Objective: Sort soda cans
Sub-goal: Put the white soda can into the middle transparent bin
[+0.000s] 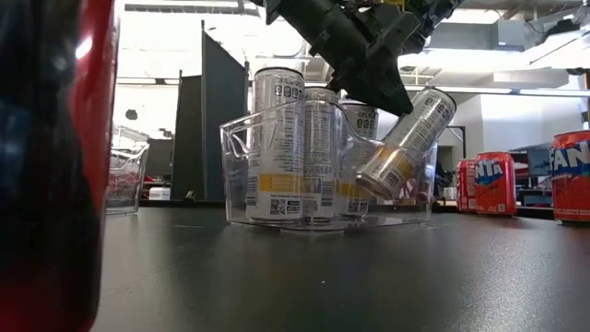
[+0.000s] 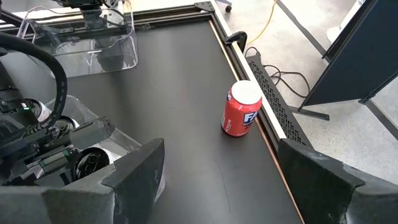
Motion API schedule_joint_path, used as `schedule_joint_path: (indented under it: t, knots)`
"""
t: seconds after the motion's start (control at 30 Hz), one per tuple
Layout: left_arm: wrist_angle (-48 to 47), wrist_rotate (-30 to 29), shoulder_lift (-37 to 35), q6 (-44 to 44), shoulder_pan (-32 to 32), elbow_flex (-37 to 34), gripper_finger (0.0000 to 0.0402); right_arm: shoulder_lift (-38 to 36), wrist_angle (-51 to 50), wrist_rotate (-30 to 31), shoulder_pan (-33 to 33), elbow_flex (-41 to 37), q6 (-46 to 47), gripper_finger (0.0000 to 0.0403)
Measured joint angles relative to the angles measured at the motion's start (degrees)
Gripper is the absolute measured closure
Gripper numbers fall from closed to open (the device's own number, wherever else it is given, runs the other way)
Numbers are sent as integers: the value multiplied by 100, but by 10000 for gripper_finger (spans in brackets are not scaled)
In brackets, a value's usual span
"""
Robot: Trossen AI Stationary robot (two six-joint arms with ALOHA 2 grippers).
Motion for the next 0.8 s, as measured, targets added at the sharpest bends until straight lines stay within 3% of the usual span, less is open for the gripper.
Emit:
schedule_joint_path:
  t: [0.47, 0.8]
  knots:
    - [2, 71, 0, -47, 0, 0, 301, 0, -240, 4, 56, 0, 59, 72]
    - [5, 81, 0, -57, 0, 0, 299, 7, -813, 252, 835, -350, 91, 72]
